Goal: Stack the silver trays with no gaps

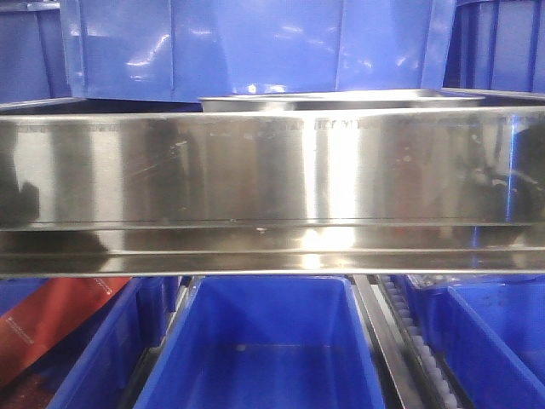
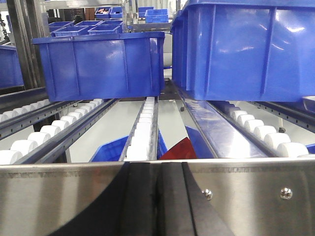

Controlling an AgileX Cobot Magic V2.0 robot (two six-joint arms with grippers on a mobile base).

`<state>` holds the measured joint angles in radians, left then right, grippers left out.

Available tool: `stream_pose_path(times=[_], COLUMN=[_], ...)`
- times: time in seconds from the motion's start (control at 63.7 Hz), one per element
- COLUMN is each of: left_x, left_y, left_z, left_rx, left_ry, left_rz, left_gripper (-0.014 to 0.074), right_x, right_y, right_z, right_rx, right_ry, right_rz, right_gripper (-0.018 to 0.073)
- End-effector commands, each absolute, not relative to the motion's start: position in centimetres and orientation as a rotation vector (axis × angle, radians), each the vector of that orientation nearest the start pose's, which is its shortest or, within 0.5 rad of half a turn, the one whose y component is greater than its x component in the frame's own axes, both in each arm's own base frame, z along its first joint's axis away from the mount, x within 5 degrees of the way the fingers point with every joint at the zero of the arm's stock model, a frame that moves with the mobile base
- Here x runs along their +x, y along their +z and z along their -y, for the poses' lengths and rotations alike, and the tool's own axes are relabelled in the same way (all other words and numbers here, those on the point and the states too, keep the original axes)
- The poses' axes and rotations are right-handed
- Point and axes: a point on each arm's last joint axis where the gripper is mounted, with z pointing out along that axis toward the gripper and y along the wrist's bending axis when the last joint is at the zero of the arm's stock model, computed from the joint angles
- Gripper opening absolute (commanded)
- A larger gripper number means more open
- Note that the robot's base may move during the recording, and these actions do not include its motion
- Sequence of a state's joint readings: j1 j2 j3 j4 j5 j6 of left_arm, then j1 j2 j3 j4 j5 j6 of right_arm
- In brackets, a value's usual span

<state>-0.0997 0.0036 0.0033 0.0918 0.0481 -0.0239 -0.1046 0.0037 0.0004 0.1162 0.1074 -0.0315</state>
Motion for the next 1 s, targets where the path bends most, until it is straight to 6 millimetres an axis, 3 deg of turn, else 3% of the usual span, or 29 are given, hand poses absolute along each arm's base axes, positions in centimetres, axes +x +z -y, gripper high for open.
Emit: stream_pose_path(times=[0.0,0.989], left_x=[5.61,5.61], left_y=[21.01,21.01], left_z=[0.56,0.56], left_rx=[0.128,0.128], left_ry=[-0.027,-0.027], left_rz=[-1.513,-1.513], left_gripper=[-0.0008,-0.0008], right_x=[5.63,5.63], right_y=[20.52,20.52], right_z=[0.5,0.5], right_rx=[0.134,0.134], right_ry=[-0.015,-0.015], right_rz=[-1.566,-1.566], right_gripper=[-0.0079,-0.0079])
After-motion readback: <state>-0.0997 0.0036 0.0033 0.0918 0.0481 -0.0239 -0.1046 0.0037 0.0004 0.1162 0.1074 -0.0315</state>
